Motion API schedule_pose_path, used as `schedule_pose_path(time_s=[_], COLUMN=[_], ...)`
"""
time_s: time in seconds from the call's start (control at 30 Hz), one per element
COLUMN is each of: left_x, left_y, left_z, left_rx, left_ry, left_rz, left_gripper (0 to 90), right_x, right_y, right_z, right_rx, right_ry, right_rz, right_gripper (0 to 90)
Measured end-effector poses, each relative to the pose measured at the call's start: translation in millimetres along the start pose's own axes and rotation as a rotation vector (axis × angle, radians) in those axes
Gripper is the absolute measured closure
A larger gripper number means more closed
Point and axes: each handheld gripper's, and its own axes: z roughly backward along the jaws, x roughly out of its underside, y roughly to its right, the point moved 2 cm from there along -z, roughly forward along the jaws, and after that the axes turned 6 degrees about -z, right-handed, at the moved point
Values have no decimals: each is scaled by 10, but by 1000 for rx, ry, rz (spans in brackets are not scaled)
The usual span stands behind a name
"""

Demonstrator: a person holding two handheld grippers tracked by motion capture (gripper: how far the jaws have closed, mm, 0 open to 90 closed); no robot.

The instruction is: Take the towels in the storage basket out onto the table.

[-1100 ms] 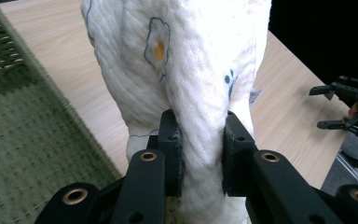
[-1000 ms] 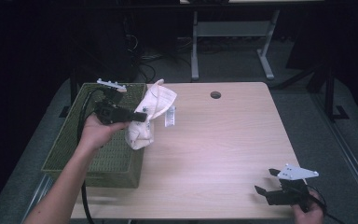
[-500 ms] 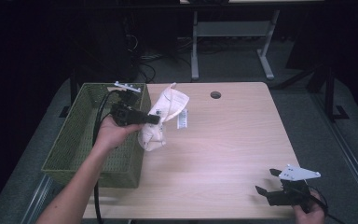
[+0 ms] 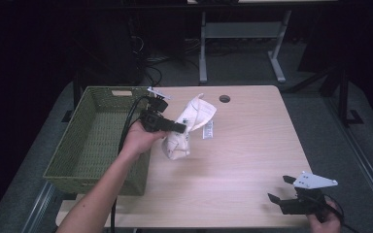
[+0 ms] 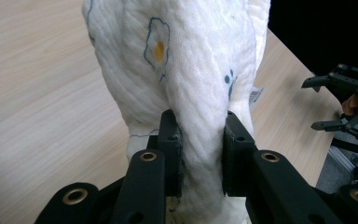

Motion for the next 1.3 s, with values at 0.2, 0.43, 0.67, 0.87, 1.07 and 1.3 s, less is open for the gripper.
schedule_pose_path(time_s=[0.2, 0.43, 0.67, 0.87, 1.07, 1.3], left_x=[-47, -86, -85, -76, -84, -48], left_y=[50, 145, 227, 292, 366, 388], left_z=[-200, -431, -665, -876, -1009, -1180], left_rx=[18, 41, 63, 78, 84, 68], left_ry=[-11, -30, -49, -57, -65, -89], left_rz=[-2, -17, -21, -5, -3, 3], left_gripper=[734, 734, 734, 734, 728, 727], right_x=[-1, -3, -8, -8, -3, -5], right_y=[0, -12, -8, -4, 11, 19], right_z=[-3, 1, 12, 17, 31, 30], right_rx=[-5, -9, -8, -7, -6, -5], right_ry=[2, 1, 7, 8, 10, 11], right_rz=[-1, 0, 7, 7, 5, 3], right_gripper=[140, 140, 140, 139, 140, 140])
